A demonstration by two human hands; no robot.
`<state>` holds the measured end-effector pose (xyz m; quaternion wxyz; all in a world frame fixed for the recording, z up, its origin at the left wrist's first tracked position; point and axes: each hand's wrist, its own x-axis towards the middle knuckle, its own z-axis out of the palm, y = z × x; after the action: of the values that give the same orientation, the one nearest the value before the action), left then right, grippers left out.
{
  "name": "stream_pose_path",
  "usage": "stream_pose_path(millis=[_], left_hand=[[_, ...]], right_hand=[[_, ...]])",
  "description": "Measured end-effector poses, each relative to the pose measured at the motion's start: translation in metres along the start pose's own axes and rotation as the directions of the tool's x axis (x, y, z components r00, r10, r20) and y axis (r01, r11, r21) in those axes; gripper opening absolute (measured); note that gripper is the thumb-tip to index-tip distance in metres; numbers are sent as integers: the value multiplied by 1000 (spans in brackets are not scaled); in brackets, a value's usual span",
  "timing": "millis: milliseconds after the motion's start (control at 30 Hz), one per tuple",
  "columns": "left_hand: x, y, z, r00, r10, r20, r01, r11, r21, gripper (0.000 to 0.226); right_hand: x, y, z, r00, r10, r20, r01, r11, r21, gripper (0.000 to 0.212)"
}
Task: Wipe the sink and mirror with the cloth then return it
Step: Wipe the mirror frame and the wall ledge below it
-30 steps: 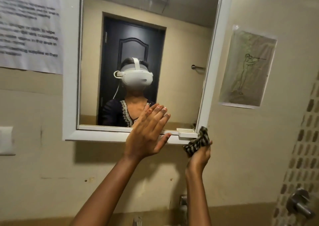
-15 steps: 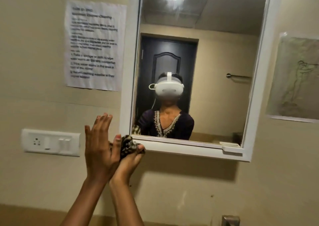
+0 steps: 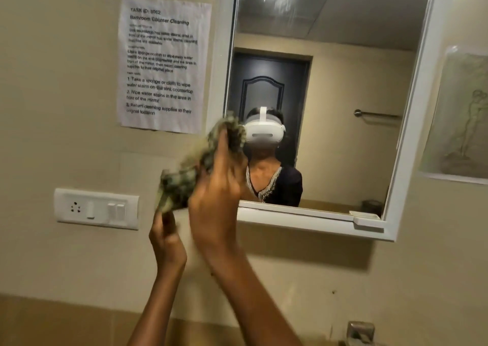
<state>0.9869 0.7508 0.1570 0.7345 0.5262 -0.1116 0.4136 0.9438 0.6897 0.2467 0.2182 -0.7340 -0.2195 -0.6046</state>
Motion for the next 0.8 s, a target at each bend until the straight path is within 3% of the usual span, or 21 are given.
stream_pose_path(millis=[33, 67, 200, 367, 467, 500, 567, 667, 733, 800], left_hand=[[-1, -5, -2, 1000, 27, 0, -27, 998, 51, 75], [1, -10, -3, 999, 46, 13, -47, 996, 78, 68], [1, -18, -6, 999, 36, -8, -35, 988, 148, 65], [-8, -14, 13, 1000, 14, -23, -10, 986, 167, 51], [-18, -15, 20, 999, 2, -51, 11, 964, 264, 32], [-23, -15, 20, 998, 8, -54, 8, 955, 298, 29], [-31, -17, 18, 1000, 11, 6, -12, 932, 362, 27], [-46, -18, 22, 997, -19, 71, -8, 933, 361, 35], [-61, -15, 34, 999, 33, -8, -28, 948, 318, 39], [-88, -14, 48, 993, 32, -116, -4, 972, 235, 36]], right_hand=[[23, 8, 7, 999, -33, -33, 33, 999, 5, 57], [43, 18, 11, 998, -59, -35, 55, 992, -114, 59], [93, 68, 25, 941, -221, 258, 289, 920, -264, 51], [-2, 85, 26, 738, -496, 458, 618, 770, -161, 32], [-72, 104, 23, 582, -539, 609, 729, 677, -98, 38], [-86, 118, 18, 569, -500, 653, 729, 674, -119, 37], [-104, 166, -7, 667, -327, 669, 652, 691, -312, 37], [-116, 244, -81, 793, -6, 609, 383, 781, -492, 30], [-121, 262, -129, 845, 60, 532, 289, 785, -548, 21], [-130, 246, -157, 871, 69, 486, 199, 856, -477, 17]])
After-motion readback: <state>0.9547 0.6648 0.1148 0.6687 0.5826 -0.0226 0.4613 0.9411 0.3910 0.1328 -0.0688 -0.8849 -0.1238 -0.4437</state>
